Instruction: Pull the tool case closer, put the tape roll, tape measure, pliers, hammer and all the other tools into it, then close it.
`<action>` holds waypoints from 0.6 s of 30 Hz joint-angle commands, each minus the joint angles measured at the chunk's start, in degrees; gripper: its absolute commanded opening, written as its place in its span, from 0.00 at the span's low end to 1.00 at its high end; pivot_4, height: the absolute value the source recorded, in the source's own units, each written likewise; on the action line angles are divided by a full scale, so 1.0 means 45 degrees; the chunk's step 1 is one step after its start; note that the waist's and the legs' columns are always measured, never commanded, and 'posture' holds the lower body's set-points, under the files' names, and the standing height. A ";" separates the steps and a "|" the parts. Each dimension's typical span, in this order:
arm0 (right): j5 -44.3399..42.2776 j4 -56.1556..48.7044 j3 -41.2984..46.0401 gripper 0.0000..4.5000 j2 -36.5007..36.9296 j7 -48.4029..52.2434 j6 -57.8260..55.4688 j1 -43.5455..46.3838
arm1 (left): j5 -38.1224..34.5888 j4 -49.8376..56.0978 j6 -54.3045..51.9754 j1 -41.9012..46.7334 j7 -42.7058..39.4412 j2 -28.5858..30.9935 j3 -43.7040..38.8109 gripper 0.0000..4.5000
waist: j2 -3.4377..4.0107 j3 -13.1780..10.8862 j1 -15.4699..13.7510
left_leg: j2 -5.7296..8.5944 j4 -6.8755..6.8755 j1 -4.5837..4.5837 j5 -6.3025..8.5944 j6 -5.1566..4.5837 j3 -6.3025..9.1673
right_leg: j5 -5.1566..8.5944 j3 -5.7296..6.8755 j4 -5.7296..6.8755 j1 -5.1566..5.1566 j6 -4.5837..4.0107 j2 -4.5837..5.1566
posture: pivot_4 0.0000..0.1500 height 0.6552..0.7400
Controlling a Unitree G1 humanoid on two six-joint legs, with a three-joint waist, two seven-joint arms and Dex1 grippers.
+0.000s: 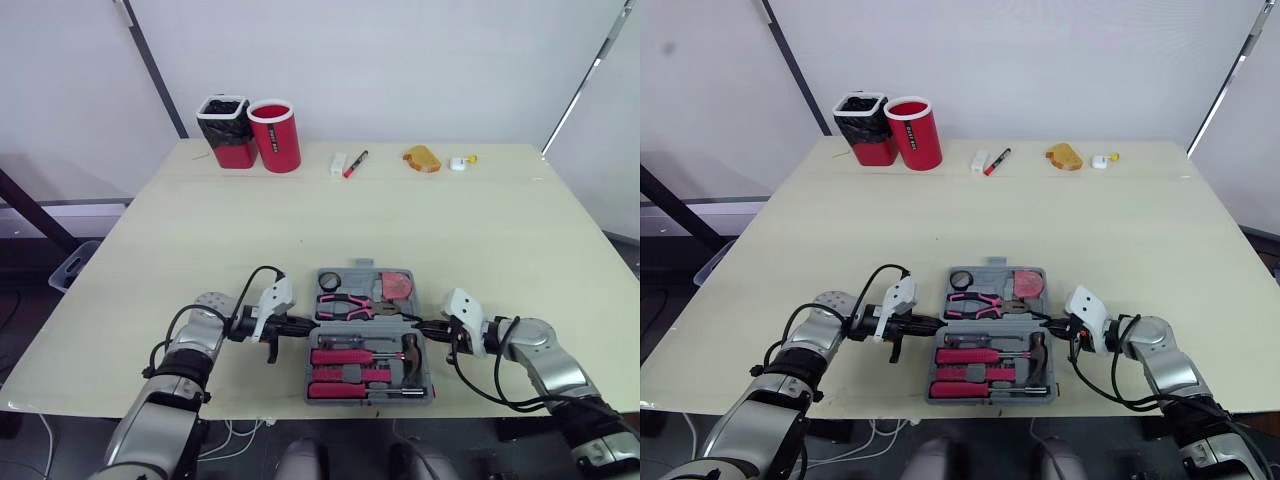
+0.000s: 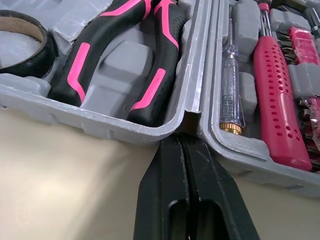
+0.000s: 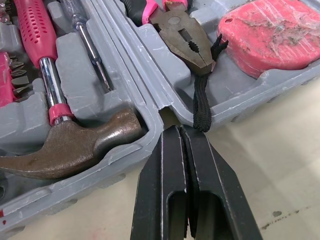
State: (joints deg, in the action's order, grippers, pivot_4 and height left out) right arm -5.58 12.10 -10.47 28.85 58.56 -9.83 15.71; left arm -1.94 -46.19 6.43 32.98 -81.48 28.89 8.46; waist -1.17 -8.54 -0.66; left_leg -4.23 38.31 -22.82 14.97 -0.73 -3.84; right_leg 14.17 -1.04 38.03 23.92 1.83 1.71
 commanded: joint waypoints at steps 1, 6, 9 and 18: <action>-0.0286 -0.0616 -0.0409 0.01 -0.0023 0.0537 -0.0247 -0.0207 | 0.0154 0.0299 -0.0196 -0.0284 -0.0513 -0.0239 0.0639 0.00 | 0.0000 0.0000 -0.0009 | 0.0000 0.0000 0.0000 0.0000 0.0000 0.0000 | 0.0000 0.0000 0.0000 -0.0001 0.0000 0.0000 | 1.00 1.00; -0.0277 -0.0740 -0.0392 0.01 0.0064 0.0596 -0.0374 -0.0301 | 0.0153 0.0376 -0.0308 -0.0278 -0.0558 -0.0238 0.0706 0.00 | 0.0001 0.0001 -0.0010 | 0.0000 0.0001 0.0000 0.0000 0.0000 0.0000 | 0.0000 0.0000 0.0000 -0.0001 0.0000 0.0000 | 1.00 1.00; -0.0336 -0.0856 -0.0410 0.01 0.0061 0.0639 -0.0486 -0.0413 | 0.0176 0.0356 -0.0328 -0.0291 -0.0544 -0.0191 0.0703 0.00 | 0.0001 0.0002 -0.0012 | 0.0000 0.0001 0.0000 0.0000 0.0000 0.0001 | 0.0000 0.0000 0.0000 -0.0002 0.0000 0.0000 | 1.00 1.00; -0.0103 -0.0598 -0.0322 0.01 -0.0112 0.0228 -0.0135 -0.0401 | 0.0142 0.0754 -0.0601 -0.0533 -0.0736 -0.0017 0.0777 0.00 | 0.0001 0.0003 0.0018 | 0.0000 0.0000 0.0004 0.0000 0.0000 0.0006 | 0.0000 0.0001 0.0001 -0.0003 0.0000 -0.0003 | 1.00 1.00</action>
State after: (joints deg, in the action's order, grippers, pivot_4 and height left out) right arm -5.69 10.11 -10.51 29.06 59.11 -11.09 14.23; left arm -1.93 -43.63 4.17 32.00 -82.63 29.66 9.20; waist -1.17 -8.53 -0.57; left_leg -4.23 38.31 -22.80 14.97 -0.73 -3.81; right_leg 14.17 -1.03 38.03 23.91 1.83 1.69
